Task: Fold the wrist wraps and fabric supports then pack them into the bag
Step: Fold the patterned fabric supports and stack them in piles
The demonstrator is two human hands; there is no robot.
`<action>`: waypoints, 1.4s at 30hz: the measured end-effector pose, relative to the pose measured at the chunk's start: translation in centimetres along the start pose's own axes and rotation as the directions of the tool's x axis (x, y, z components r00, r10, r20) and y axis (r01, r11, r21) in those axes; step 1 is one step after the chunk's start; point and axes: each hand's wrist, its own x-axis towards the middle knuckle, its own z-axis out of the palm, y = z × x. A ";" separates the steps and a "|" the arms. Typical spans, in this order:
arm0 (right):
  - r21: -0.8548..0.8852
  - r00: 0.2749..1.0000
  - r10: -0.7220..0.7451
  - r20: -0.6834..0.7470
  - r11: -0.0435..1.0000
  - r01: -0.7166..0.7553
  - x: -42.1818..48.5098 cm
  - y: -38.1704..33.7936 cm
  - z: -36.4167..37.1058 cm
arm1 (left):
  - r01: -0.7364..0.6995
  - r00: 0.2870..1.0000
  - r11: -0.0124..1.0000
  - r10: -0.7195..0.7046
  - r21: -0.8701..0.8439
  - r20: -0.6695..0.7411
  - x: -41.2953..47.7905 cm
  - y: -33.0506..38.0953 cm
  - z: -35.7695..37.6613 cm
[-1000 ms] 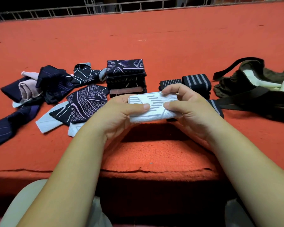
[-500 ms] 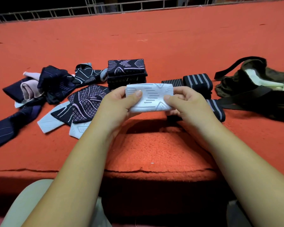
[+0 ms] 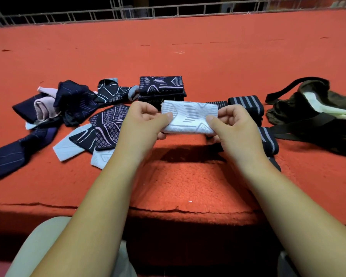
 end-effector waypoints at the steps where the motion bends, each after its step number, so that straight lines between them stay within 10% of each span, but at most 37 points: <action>1: 0.008 1.000 0.000 -0.007 1.000 0.000 0.0 -0.2 0.2 | -0.027 1.000 1.000 0.027 0.012 0.000 0.0 0.0 -0.3; 14: -0.057 0.994 -0.099 0.048 0.993 0.101 3.7 -5.3 4.3 | -0.185 0.973 0.983 0.182 -0.005 -0.141 1.7 3.5 -2.8; 33: -0.368 0.978 -0.157 0.136 0.909 0.197 10.2 -5.9 8.3 | -0.204 0.923 0.805 0.348 0.557 -0.166 9.6 2.0 -2.0; 42: -0.379 0.968 -0.150 0.200 0.899 0.218 9.8 -5.3 7.4 | -0.225 0.929 0.792 0.350 0.568 -0.119 8.4 1.8 -2.1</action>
